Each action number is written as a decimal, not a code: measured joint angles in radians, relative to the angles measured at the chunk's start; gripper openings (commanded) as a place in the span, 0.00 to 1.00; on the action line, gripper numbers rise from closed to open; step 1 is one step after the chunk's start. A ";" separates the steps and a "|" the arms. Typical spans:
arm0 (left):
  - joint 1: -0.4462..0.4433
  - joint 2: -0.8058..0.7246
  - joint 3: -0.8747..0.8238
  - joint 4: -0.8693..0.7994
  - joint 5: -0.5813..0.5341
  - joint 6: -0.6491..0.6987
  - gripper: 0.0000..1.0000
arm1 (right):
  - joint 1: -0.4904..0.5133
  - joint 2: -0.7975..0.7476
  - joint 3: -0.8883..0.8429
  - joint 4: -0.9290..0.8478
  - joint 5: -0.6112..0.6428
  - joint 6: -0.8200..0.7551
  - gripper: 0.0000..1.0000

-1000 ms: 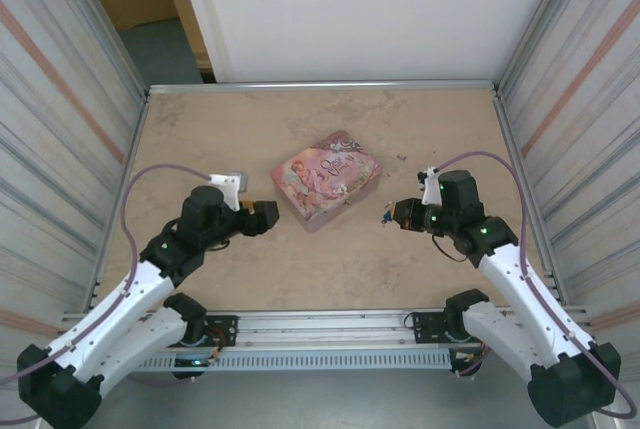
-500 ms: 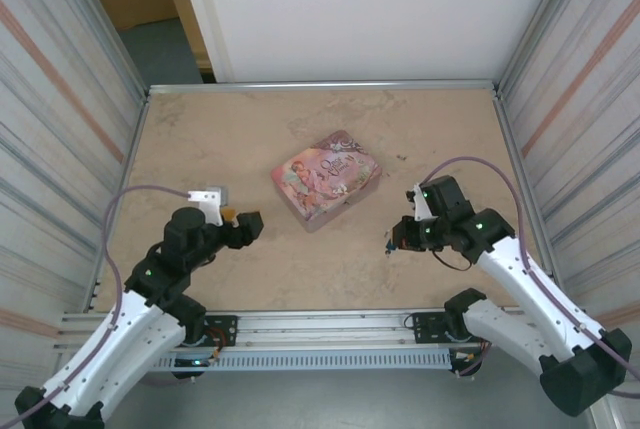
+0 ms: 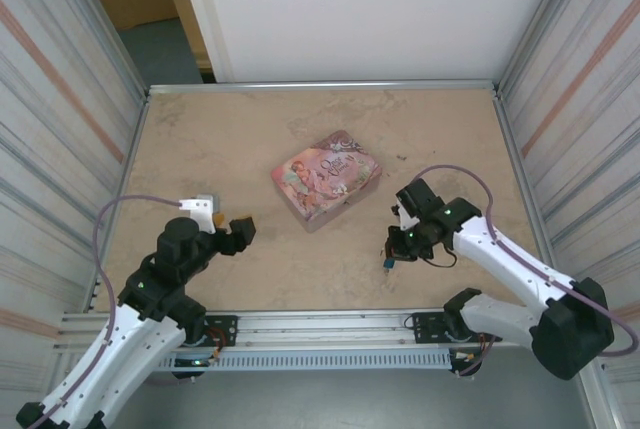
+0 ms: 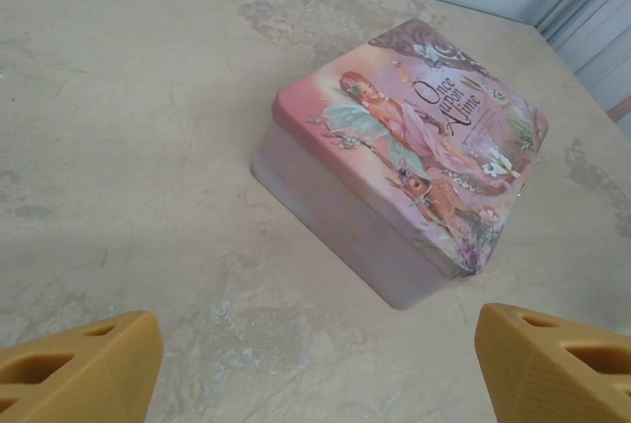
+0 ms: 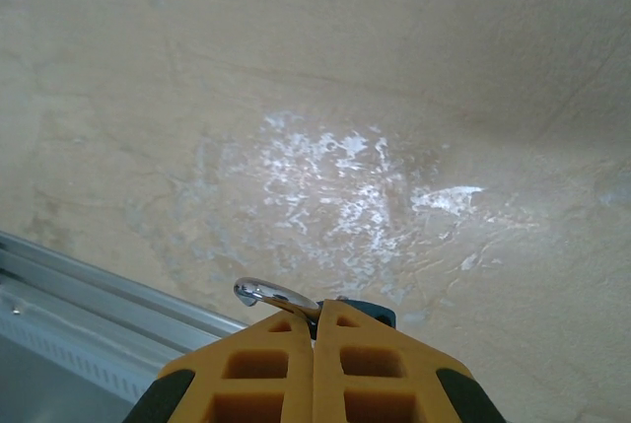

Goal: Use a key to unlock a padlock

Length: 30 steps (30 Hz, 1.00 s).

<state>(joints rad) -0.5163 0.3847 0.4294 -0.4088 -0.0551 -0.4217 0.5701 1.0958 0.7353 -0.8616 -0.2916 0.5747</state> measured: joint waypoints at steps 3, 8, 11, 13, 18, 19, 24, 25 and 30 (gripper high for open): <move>0.000 0.000 0.000 -0.011 -0.006 0.001 0.84 | 0.000 0.035 -0.013 0.010 -0.004 -0.008 0.00; 0.000 0.000 0.000 -0.014 -0.016 0.004 0.84 | 0.000 0.102 -0.014 0.039 -0.028 -0.028 0.00; 0.000 0.000 0.000 -0.015 -0.018 0.004 0.84 | 0.000 0.148 -0.014 0.054 -0.050 -0.040 0.00; 0.000 0.000 0.000 -0.015 -0.020 0.004 0.85 | 0.002 0.181 -0.014 0.062 -0.065 -0.050 0.00; 0.000 0.000 0.000 -0.015 -0.022 0.008 0.85 | 0.002 0.255 -0.014 0.077 -0.086 -0.076 0.00; 0.000 0.000 0.000 -0.015 -0.023 0.008 0.85 | 0.002 0.267 -0.014 0.079 -0.089 -0.081 0.00; 0.000 0.003 0.000 -0.014 -0.025 0.018 0.85 | 0.002 0.327 -0.007 0.086 -0.103 -0.091 0.00; 0.000 0.005 0.000 -0.015 -0.025 0.018 0.85 | 0.002 0.338 -0.003 0.087 -0.105 -0.092 0.00; 0.000 0.011 0.000 -0.014 -0.026 0.026 0.86 | 0.002 0.385 0.022 0.091 -0.122 -0.099 0.00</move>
<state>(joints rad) -0.5163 0.3958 0.4294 -0.4232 -0.0807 -0.3958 0.5720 1.4803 0.7570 -0.7704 -0.4133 0.4759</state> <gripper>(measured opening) 0.855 0.043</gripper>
